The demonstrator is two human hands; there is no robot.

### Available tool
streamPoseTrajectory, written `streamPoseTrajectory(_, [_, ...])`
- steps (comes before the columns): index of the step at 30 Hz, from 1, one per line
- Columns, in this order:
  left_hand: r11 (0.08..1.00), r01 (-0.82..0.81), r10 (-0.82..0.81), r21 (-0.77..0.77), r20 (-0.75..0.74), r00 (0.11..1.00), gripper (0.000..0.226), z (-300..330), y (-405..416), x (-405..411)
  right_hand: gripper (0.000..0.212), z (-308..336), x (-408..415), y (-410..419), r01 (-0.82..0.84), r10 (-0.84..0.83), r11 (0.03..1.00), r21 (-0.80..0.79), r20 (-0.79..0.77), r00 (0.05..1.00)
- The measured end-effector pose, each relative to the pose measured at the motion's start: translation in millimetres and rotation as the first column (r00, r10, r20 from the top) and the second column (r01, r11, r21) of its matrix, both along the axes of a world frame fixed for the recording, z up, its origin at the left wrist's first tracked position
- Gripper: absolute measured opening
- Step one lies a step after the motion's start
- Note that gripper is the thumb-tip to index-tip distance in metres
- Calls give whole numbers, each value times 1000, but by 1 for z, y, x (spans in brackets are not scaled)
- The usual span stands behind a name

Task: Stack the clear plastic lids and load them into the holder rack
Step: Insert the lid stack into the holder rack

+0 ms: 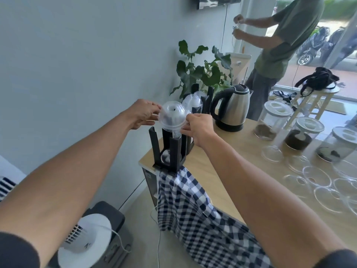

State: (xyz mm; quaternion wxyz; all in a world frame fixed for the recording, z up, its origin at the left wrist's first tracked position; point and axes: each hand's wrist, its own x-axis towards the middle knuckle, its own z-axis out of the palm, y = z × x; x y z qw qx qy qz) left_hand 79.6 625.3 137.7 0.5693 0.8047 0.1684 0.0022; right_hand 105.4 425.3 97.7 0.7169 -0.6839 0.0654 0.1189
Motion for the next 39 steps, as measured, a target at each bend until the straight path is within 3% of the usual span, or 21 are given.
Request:
streamPoseTrajectory(7, [981,193,-188,18,-148,971,4,-19,29,26,10,-28,7,21,126,-134,989,-84,-109,985])
streamPoseTrajectory(10, [964,265,-259,-3,-219,941,24,-33,39,37,6,-37,6,26,149,-163,985,-90,-174,971])
streamPoseTrajectory(12, [960,278,-278,-40,-269,922,35,-46,47,46,8,-45,6,30,157,-171,985,-74,-228,959])
streamPoseTrajectory(16, [952,274,-304,-133,-348,887,15,-75,62,60,6,-63,7,35,167,-195,979,-118,-298,934])
streamPoseTrajectory(21, [958,225,-283,-181,-441,852,24,-123,70,69,17,-89,5,38,185,-227,971,-149,-360,905])
streamPoseTrajectory(26, [945,204,-300,-255,-435,849,20,-159,69,70,20,-114,6,41,195,-246,966,-168,-379,892])
streamPoseTrajectory(30, [961,221,-271,-166,-412,870,15,-178,68,71,13,-129,10,44,188,-269,952,-241,-369,890])
streamPoseTrajectory(33, [969,237,-247,-76,-417,875,15,-189,68,71,22,-142,14,45,184,-286,936,-301,-342,895])
streamPoseTrajectory(39, [981,164,-192,-102,-417,888,23,-206,69,74,15,-156,20,42,168,-265,942,-291,-334,905])
